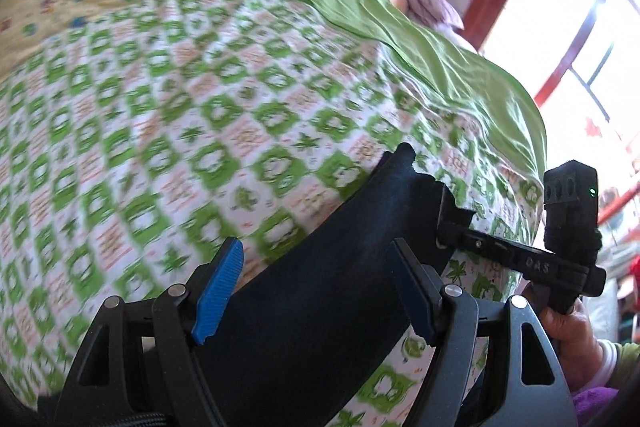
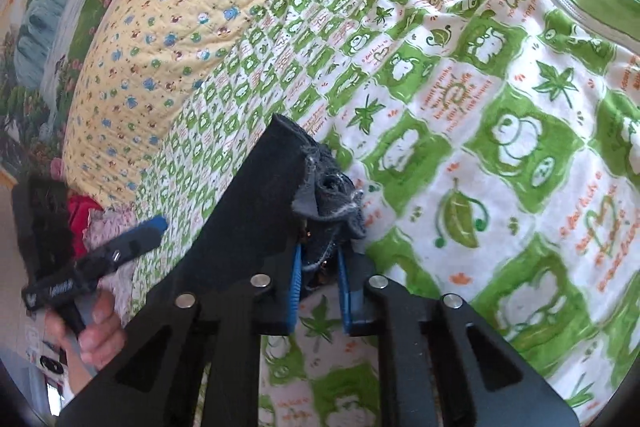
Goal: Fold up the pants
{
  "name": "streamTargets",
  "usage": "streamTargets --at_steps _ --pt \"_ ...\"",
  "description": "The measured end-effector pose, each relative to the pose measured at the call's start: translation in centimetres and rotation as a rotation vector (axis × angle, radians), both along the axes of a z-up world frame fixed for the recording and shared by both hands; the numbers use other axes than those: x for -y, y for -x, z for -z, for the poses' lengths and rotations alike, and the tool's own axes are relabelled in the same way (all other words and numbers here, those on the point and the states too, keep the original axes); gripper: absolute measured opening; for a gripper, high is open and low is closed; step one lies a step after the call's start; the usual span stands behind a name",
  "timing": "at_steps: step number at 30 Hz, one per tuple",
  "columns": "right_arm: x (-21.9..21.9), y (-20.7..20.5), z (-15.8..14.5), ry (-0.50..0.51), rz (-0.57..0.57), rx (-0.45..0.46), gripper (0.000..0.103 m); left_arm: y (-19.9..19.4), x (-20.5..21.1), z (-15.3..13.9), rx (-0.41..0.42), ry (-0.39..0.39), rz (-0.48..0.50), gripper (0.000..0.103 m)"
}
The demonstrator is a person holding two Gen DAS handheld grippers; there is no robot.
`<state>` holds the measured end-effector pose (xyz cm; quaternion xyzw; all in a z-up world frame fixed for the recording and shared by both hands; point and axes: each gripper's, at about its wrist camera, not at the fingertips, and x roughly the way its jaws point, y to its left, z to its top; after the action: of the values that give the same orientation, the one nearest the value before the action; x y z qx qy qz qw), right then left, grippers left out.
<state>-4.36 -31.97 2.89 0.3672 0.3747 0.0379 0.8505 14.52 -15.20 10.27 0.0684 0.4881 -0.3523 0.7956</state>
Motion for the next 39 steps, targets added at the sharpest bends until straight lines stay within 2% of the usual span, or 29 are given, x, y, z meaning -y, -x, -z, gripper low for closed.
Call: streamTargets --at_steps 7,11,16,20,23,26,33,39 --pt "0.9 1.1 0.4 -0.044 -0.040 0.056 0.014 -2.2 5.5 2.3 -0.123 0.012 0.148 0.074" --pt "1.0 1.3 0.4 -0.052 -0.054 0.076 0.014 -3.7 8.1 4.4 -0.217 -0.008 0.222 0.061" --pt "0.8 1.4 0.4 -0.034 -0.068 0.080 0.014 -4.3 10.1 5.5 -0.242 -0.020 0.275 0.059" --pt "0.8 1.4 0.3 -0.027 -0.070 0.079 0.014 -4.4 10.8 5.2 -0.258 0.007 0.300 0.028" --pt "0.7 1.4 0.2 -0.027 -0.071 0.080 0.014 -4.1 10.8 4.6 -0.230 0.015 0.307 0.017" --pt "0.4 1.3 -0.5 -0.031 -0.079 0.096 0.014 -3.7 9.7 3.1 -0.199 0.046 0.303 0.014" --pt "-1.0 1.0 -4.2 -0.074 -0.188 0.231 0.014 -2.6 5.0 -2.2 -0.116 0.153 0.268 0.014" --pt "-3.9 -0.1 -6.2 -0.181 -0.323 0.322 0.014 -1.3 -0.9 -5.3 -0.055 0.232 0.187 0.013"
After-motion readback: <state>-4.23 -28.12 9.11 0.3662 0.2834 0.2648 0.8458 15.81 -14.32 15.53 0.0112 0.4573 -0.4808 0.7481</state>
